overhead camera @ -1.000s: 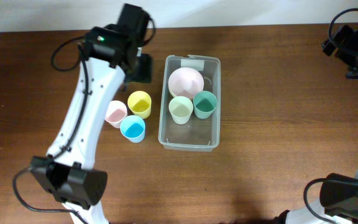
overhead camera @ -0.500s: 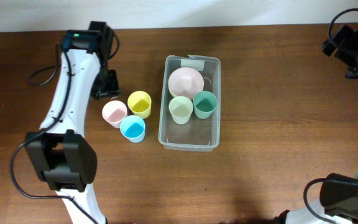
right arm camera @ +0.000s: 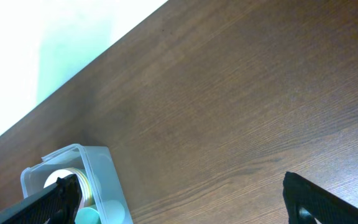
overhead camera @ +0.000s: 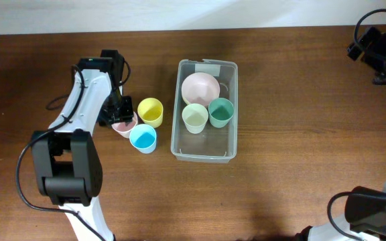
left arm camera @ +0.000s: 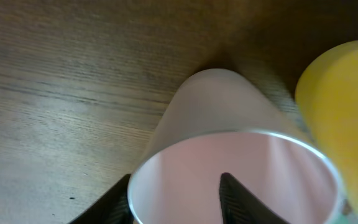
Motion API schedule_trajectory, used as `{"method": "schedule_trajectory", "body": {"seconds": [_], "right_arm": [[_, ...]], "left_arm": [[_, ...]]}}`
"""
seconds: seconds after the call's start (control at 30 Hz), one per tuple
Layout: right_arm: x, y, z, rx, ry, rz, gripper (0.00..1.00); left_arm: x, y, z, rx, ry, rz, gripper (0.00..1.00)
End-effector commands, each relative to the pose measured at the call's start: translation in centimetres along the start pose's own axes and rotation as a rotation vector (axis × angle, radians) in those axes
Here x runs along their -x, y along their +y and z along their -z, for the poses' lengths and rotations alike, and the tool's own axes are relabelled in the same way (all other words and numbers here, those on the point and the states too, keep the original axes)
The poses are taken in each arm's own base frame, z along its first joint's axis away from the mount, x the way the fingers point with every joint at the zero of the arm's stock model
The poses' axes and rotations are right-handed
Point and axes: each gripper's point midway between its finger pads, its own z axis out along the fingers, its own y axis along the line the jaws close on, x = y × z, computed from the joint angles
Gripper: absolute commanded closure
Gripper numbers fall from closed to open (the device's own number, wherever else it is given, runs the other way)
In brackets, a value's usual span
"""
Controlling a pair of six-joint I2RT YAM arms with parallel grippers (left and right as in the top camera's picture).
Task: Pack container
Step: 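Reach the left gripper to the pink cup and grasp it, then carry the pink cup into the container and release it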
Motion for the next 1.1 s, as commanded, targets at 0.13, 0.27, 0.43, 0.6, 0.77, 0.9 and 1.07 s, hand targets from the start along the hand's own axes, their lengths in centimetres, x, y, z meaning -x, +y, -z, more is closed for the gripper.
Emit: {"method": "schedule_trajectory", "body": {"seconds": [0.13,0.27,0.43,0.6,0.77,0.9,1.07], "right_arm": [[0.0,-0.1,-0.2,0.0,0.003,-0.009,0.01],[0.0,-0.1,-0.2,0.0,0.003,-0.009,0.01],[0.0,-0.1,-0.2,0.0,0.003,-0.009,0.01],[0.0,-0.1,-0.2,0.0,0.003,-0.009,0.01],[0.0,-0.1,-0.2,0.0,0.003,-0.009,0.01],[0.0,-0.1,-0.2,0.0,0.003,-0.009,0.01],[0.0,-0.1,-0.2,0.0,0.003,-0.009,0.01]], "left_arm": [[0.2,0.6,-0.2,-0.015,-0.005,0.022,0.75],[0.2,1.0,-0.3,-0.014,-0.001,0.046,0.99],[0.0,2.2,-0.3,-0.014,0.014,0.104,0.99],[0.1,3.8,1.6,-0.023,-0.01,0.145,0.99],[0.3,4.1,6.8,-0.05,-0.126,0.149,0.99],[-0.6,2.7,11.4,-0.11,-0.231,0.116,0.99],[-3.1,-1.1,16.0,-0.169,-0.352,0.0,0.99]]}}
